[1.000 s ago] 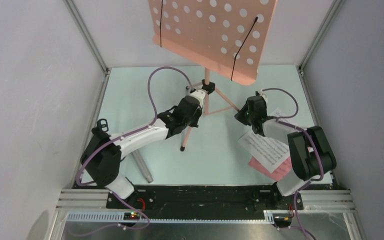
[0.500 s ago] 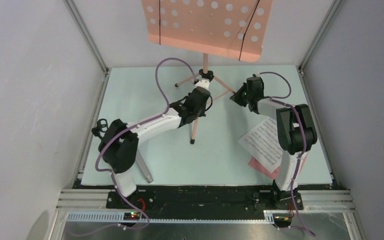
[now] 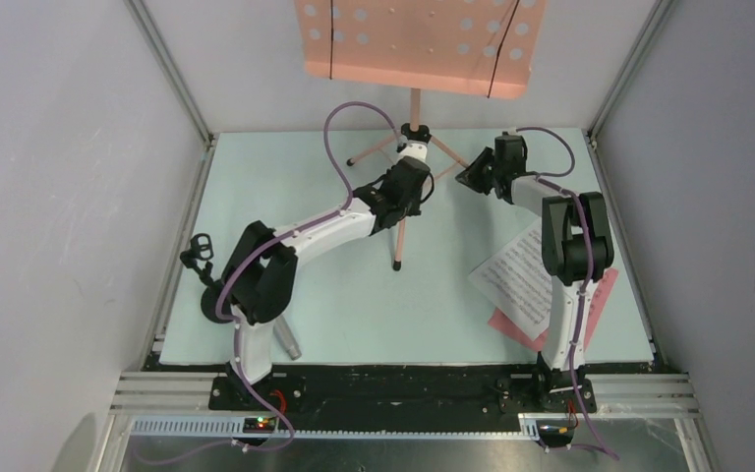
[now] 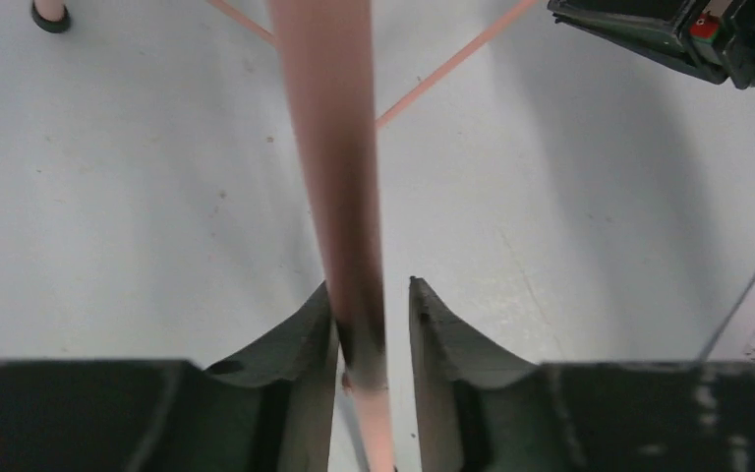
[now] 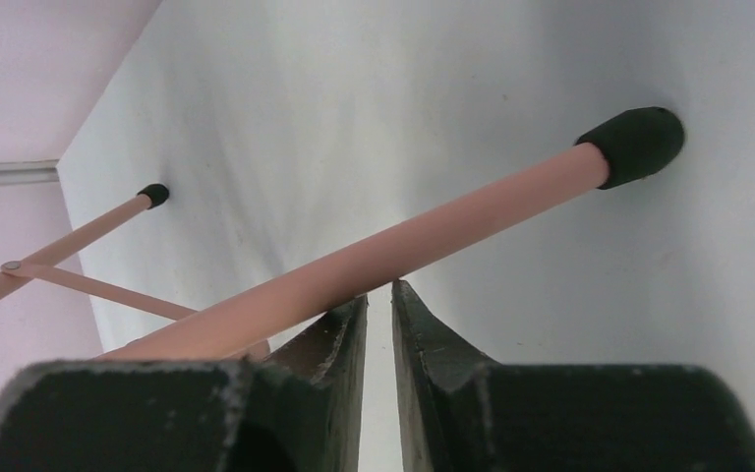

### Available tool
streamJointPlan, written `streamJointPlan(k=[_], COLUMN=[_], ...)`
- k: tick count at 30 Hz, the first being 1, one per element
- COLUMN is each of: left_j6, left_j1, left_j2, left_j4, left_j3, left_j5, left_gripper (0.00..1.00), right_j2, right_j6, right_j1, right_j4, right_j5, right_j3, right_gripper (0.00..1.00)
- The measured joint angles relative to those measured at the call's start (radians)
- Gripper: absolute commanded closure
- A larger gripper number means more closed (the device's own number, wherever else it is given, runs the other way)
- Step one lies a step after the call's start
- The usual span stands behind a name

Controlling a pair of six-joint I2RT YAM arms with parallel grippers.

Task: Set up the instrument practice props

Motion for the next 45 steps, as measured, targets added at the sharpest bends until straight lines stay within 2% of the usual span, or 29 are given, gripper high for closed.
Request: streamJointPlan(k=[6,12,19,23,28,33,38,45], left_j6=[0.012,0.016,0.032,0.032,0.032,0.032,0.032,0.058], left_j1=[-0.008,-0.010,-0.010,-0.010,-0.021,-0.039,-0.043,-0.043], left_j2=[-0.006,-0.116,-0.323,-0.444,-0.521,-0.520,-0.517,-0.497], left_j4=[0.011,0.014,0.012,-0.006,-0.011,-0.014,-0.021,-0.020], left_j3=[-0.002,-0.093,-0.229,-0.304,-0.343,-0.364,-0.378,-0.378], left_j5=[0.035,0.047,0.056,0.097,0.170,0.230,0.254,0.299], left_gripper=[0.32,0.23,0.22,0.24,0.25,0.25,0.25,0.24], right_j2=[-0.025,-0.183,-0.441,-0.542,-0.652,-0.643,-0.623,-0.592], right_j6=[-0.070,-0.111,-0.079,-0.055,-0.047,-0.021,-0.001,-0.016], right_j1=[-0.016,-0.018,-0.046,-0.129,-0.216,-0.242,-0.271,-0.291], right_j4=[-0.148,-0.347,-0.486,-0.558,-0.698,-0.776,-0.819,-0.738], right_j5=[0.017,0.074,0.125,0.144,0.272,0.381,0.474,0.394], right_j3=[0.011,-0.056,-0.257,-0.354,-0.426,-0.463,-0.511,-0.617], right_gripper=[0.69,0.62,0.63,0.44,0.35,0.28,0.28,0.32])
